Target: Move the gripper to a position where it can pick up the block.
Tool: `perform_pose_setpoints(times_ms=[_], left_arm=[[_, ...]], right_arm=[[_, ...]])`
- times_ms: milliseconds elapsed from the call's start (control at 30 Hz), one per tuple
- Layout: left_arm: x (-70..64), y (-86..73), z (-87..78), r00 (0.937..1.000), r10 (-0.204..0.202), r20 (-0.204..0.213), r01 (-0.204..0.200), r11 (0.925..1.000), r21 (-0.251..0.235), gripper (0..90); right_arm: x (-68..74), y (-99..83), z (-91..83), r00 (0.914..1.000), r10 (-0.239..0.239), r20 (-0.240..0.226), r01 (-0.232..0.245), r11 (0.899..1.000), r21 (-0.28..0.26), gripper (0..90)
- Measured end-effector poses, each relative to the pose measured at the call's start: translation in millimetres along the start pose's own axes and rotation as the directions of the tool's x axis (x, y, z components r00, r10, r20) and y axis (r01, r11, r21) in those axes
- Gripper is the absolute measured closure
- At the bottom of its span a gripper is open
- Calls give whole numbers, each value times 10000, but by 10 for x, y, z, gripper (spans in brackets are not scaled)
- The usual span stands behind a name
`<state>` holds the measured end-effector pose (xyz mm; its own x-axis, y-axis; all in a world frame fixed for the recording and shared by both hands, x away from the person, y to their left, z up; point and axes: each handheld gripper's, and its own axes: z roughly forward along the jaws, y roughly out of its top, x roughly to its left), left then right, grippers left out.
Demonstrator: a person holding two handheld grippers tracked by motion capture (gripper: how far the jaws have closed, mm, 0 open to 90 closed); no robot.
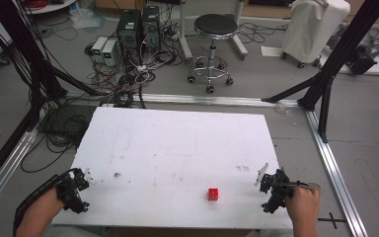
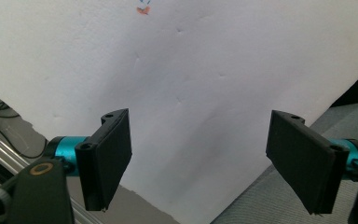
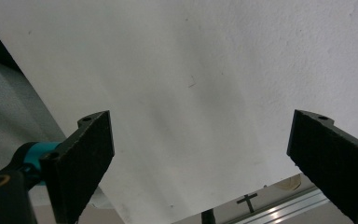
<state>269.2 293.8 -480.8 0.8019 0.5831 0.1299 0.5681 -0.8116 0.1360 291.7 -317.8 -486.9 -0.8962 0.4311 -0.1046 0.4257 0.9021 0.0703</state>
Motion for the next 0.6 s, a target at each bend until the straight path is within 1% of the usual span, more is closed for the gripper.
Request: perform_pose_setpoints(times_ms=[133, 200, 233, 333, 400, 467, 533, 600], left_arm=[[0, 4, -18, 10000, 26, -55, -26, 10000, -44, 226], [-6, 7, -19, 10000, -39, -60, 38, 9999, -126, 226], [-3, 8, -23, 10000, 44, -54, -45, 9999, -91, 226], [-9, 10, -26, 10000, 14, -58, -15, 9999, -102, 226], [-10, 9, -28, 10000, 16, -36, -17, 9999, -139, 226], [-7, 10, -30, 10000, 45, -39, -45, 9999, -143, 226], [-7, 11, -31, 10000, 42, -41, -43, 9999, -143, 226], [-8, 11, -33, 10000, 38, -20, -38, 9998, -188, 226]], right_arm=[[-3, -7, -6, 10000, -23, -29, 23, 10000, -24, 65], [-1, -11, -12, 10000, 17, 23, -17, 10000, -38, 65], [-5, -13, -17, 10000, -3, 4, 3, 10000, -52, 65], [-3, -11, -25, 9999, 87, 49, -87, 9999, -81, 65], [-4, -6, -28, 9999, 83, 69, -82, 9999, -95, 65], [-14, -1, -23, 10000, -26, 47, 26, 9999, -112, 65], [-16, 6, -23, 9999, 75, 70, -74, 9999, -93, 65], [-23, 11, -27, 10000, 4, 85, -3, 9999, -134, 65]])
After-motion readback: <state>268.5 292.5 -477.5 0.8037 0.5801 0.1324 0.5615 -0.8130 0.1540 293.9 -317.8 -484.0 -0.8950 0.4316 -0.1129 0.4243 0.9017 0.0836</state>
